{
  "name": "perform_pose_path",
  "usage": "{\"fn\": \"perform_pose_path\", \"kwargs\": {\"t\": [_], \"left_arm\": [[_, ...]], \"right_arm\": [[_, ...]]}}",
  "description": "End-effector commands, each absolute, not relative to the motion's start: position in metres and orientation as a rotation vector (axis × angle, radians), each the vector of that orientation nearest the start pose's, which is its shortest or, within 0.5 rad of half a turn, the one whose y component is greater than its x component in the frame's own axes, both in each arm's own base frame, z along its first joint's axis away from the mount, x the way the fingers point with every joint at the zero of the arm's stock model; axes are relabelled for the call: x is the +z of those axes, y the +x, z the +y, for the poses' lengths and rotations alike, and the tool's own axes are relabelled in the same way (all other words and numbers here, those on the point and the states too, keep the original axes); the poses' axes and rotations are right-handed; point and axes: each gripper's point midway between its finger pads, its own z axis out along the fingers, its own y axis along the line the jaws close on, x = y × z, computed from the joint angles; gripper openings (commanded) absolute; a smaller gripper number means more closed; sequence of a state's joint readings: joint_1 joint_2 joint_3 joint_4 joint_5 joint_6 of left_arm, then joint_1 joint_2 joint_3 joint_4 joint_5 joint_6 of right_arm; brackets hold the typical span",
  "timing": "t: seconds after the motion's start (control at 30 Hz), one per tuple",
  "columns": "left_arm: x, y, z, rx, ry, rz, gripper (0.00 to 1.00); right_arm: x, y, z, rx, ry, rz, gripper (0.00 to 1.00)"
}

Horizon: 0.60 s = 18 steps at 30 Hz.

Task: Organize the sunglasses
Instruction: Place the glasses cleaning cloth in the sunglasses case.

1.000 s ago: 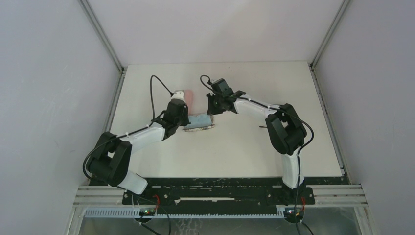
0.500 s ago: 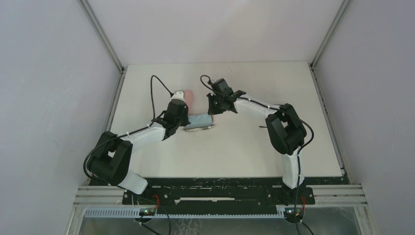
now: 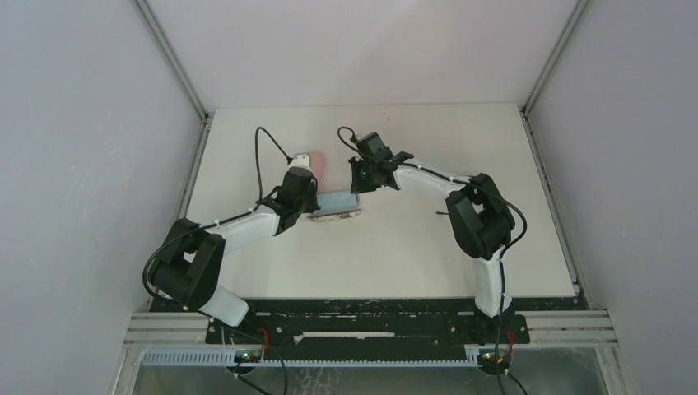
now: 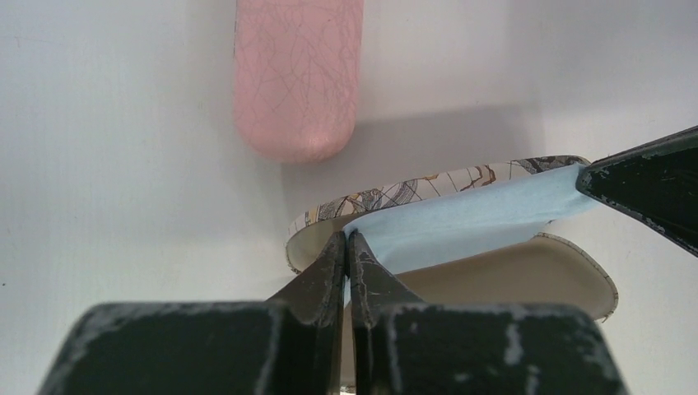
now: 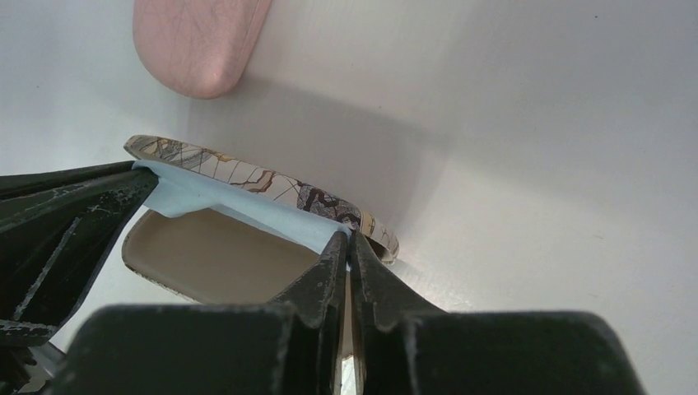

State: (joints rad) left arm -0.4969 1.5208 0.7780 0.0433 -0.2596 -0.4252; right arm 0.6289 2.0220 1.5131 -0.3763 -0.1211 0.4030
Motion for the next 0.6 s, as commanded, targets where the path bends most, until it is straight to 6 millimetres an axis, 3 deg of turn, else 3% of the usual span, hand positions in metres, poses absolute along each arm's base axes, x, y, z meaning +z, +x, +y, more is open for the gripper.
{"fn": "perform_pose_path", "kwargs": {"t": [0.0,0.27,0.57], "left_arm": [[0.072,0.367,-0.158,-0.179,-0.064,2.214,0.09],[0.073,0.369,-0.157,-0.169,-0.069,2.21,0.19],[0.082,0.37,-0.152,-0.14,-0.079,2.191,0.34]], "right_arm": [[0.079,0.398,0.332,0.596,-0.349,2.481,0.04],[0.082,0.399,0.33,0.583,-0.342,2.475,0.15],[0.104,0.399,0.326,0.572,-0.351,2.426,0.24]]}}
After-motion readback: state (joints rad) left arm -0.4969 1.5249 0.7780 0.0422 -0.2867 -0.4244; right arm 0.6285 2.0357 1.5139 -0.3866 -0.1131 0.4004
